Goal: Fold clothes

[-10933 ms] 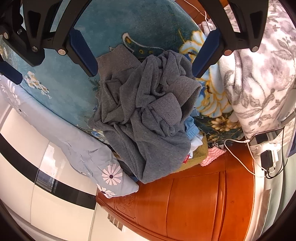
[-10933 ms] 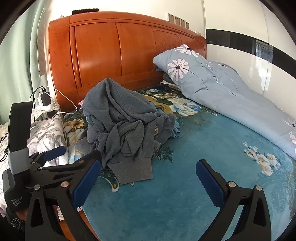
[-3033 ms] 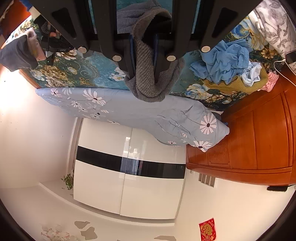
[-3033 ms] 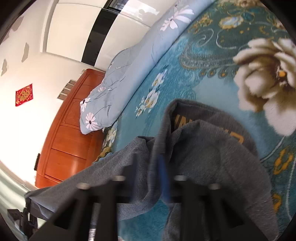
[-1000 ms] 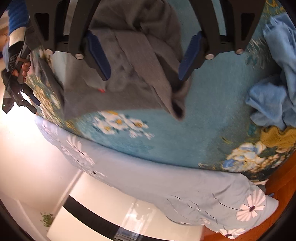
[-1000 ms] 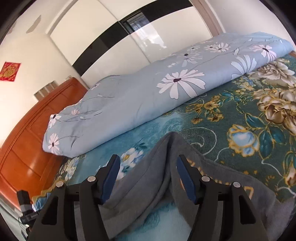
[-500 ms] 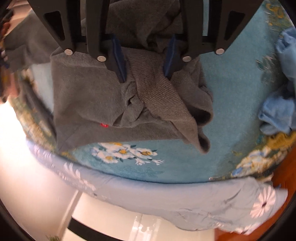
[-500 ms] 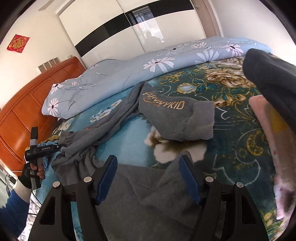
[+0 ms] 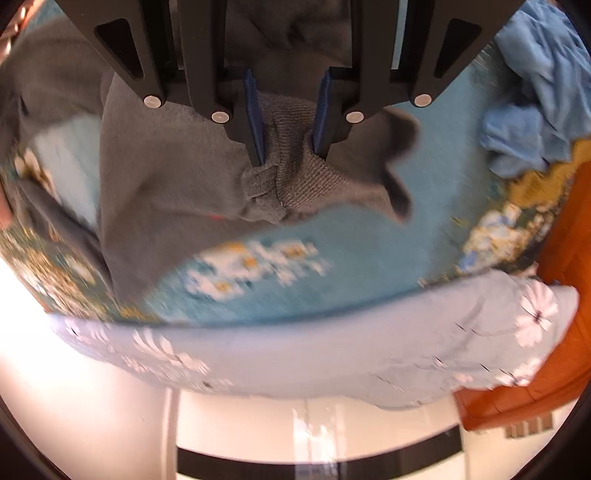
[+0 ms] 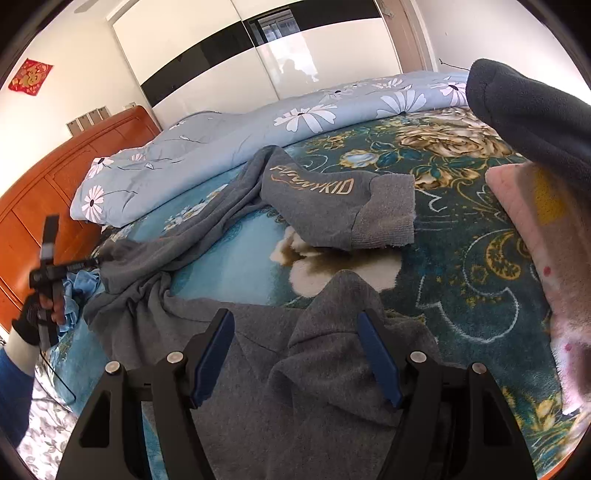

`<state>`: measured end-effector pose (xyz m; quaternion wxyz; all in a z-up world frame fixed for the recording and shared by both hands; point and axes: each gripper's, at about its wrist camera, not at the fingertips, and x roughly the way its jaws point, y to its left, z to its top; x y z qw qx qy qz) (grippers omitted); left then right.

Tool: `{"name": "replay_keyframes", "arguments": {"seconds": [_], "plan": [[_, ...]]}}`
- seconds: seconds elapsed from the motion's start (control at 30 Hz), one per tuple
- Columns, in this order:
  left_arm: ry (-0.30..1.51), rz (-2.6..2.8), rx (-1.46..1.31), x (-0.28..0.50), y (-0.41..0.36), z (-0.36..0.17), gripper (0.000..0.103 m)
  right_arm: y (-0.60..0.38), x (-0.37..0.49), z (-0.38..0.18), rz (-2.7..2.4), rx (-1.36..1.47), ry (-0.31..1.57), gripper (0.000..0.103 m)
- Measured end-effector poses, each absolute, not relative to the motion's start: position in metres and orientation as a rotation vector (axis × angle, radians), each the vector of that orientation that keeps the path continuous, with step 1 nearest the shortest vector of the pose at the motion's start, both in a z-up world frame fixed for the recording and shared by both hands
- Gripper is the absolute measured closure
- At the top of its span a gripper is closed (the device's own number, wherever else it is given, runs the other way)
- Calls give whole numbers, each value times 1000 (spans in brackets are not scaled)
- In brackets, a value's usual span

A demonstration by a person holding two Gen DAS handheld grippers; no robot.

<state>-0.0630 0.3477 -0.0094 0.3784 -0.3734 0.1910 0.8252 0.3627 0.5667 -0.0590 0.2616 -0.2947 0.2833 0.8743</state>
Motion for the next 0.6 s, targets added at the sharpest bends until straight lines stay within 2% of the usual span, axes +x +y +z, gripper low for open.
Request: {"name": "replay_keyframes", "arguments": {"seconds": [0.13,0.2,0.3,0.37,0.53,0.6], "plan": [[399,2431,-826,-134,349,43,76,568,369,-57,2359,-778,794,32],[309,2535,-954,-183,345,46,78,568,372,-56,2356,-772,799,32],[-74,2367,-1261,-226,319,24,75,566,378,-55,2351,-763,806,32],[-234,2258,-1304,-221,299,9,74,565,383,-54,2344,-762,804,32],[-71,2222,-1321,-168,258,-22,62,560,403,-50,2313,-764,814,32],[-71,2249,-1339,-145,232,-37,53,556,415,-49,2302,-748,831,32]]}}
